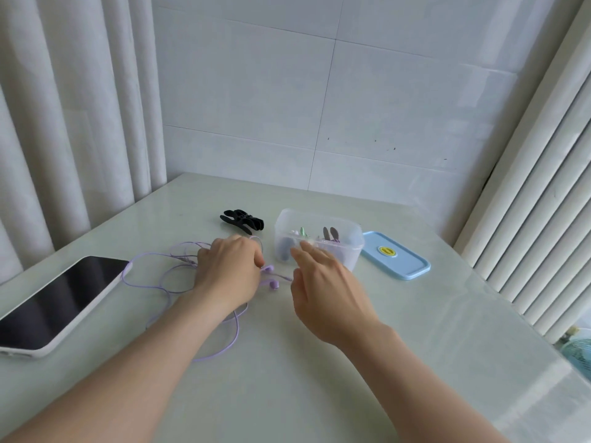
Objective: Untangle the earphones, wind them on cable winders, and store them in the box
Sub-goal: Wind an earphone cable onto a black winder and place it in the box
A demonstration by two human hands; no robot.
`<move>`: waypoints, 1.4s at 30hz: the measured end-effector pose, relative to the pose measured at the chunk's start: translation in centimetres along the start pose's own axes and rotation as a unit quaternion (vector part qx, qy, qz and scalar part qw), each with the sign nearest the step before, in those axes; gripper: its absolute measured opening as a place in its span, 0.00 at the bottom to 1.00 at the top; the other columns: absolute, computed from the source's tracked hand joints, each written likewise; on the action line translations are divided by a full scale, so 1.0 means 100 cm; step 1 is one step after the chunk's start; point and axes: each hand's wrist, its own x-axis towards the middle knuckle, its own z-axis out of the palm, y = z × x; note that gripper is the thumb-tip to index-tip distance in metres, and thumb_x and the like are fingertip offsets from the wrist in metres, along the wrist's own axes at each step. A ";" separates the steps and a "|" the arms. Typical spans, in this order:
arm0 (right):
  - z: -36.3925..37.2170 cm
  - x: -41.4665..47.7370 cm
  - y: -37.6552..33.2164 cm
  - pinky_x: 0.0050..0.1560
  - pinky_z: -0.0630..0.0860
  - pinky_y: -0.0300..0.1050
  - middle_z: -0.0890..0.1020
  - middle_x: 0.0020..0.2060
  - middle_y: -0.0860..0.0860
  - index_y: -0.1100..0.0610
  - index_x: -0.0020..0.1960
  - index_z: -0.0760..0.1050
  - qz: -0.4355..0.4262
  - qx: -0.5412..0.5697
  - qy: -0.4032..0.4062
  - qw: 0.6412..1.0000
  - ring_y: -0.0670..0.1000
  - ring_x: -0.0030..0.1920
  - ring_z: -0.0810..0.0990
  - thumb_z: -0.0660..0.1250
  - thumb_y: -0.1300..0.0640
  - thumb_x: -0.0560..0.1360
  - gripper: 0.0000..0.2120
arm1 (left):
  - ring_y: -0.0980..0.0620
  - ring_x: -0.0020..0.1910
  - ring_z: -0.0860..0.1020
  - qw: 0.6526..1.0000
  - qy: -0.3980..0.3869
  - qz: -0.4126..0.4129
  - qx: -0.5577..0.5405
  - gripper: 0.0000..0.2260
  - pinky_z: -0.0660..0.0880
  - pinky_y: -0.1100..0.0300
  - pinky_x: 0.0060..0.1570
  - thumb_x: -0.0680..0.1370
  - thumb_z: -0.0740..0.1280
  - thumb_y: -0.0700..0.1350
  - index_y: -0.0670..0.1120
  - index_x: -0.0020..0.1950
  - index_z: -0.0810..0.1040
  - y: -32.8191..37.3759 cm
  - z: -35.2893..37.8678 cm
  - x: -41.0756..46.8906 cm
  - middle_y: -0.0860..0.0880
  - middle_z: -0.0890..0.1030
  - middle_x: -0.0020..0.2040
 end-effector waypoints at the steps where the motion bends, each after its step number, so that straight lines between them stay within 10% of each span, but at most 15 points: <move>1: 0.003 0.002 0.002 0.42 0.60 0.43 0.76 0.52 0.51 0.56 0.55 0.71 0.005 0.003 -0.004 1.000 0.55 0.51 0.74 0.57 0.60 0.81 0.06 | 0.41 0.60 0.77 1.000 -0.006 -0.004 -0.012 0.10 0.74 0.49 0.57 0.78 0.66 0.40 0.52 0.49 0.85 0.001 -0.001 0.000 0.48 0.81 0.56; 8: 0.013 0.007 0.031 0.65 0.72 0.51 0.71 0.74 0.54 0.55 0.77 0.65 0.103 0.026 -0.041 0.993 0.59 0.70 0.72 0.57 0.56 0.83 0.22 | 0.46 0.51 0.76 1.000 -0.013 0.011 0.004 0.12 0.71 0.52 0.50 0.75 0.69 0.58 0.53 0.37 0.82 -0.002 0.001 0.003 0.56 0.80 0.40; 17: 0.020 0.007 0.023 0.59 0.72 0.51 0.80 0.51 0.46 0.42 0.57 0.84 0.081 0.060 -0.048 0.994 0.53 0.55 0.76 0.65 0.47 0.82 0.10 | 0.42 0.46 0.77 0.986 0.043 0.018 -0.163 0.10 0.72 0.53 0.44 0.76 0.63 0.43 0.49 0.35 0.76 0.002 0.000 0.006 0.50 0.75 0.38; 23: 0.016 0.007 0.019 0.53 0.77 0.50 0.79 0.39 0.42 0.47 0.47 0.85 0.098 0.093 -0.032 0.990 0.49 0.45 0.80 0.69 0.51 0.75 0.05 | 0.42 0.59 0.76 0.998 0.019 -0.012 -0.059 0.11 0.73 0.49 0.57 0.80 0.67 0.48 0.48 0.61 0.76 -0.009 0.010 0.008 0.49 0.74 0.60; 27: 0.009 0.004 0.018 0.47 0.76 0.45 0.83 0.36 0.43 0.50 0.44 0.83 0.131 0.076 -0.042 0.988 0.50 0.41 0.82 0.67 0.52 0.72 0.06 | 0.40 0.52 0.77 0.997 0.059 -0.002 -0.044 0.09 0.71 0.50 0.47 0.83 0.62 0.47 0.50 0.44 0.76 -0.013 0.015 0.010 0.48 0.80 0.47; 38: -0.009 0.006 0.051 0.41 0.61 0.52 0.75 0.33 0.54 0.57 0.48 0.71 0.217 -0.187 0.166 0.943 0.59 0.38 0.69 0.66 0.63 0.73 0.06 | 0.46 0.35 0.76 0.957 0.199 0.168 -0.125 0.13 0.70 0.51 0.46 0.81 0.61 0.57 0.49 0.43 0.70 0.001 0.011 0.009 0.56 0.77 0.35; 42: -0.022 0.002 0.035 0.46 0.60 0.52 0.71 0.31 0.51 0.55 0.38 0.67 0.281 -0.185 0.049 0.940 0.59 0.42 0.70 0.63 0.57 0.73 0.07 | 0.53 0.29 0.76 0.958 0.153 0.215 -0.116 0.17 0.70 0.53 0.44 0.84 0.62 0.56 0.51 0.38 0.70 0.004 0.006 0.003 0.55 0.74 0.26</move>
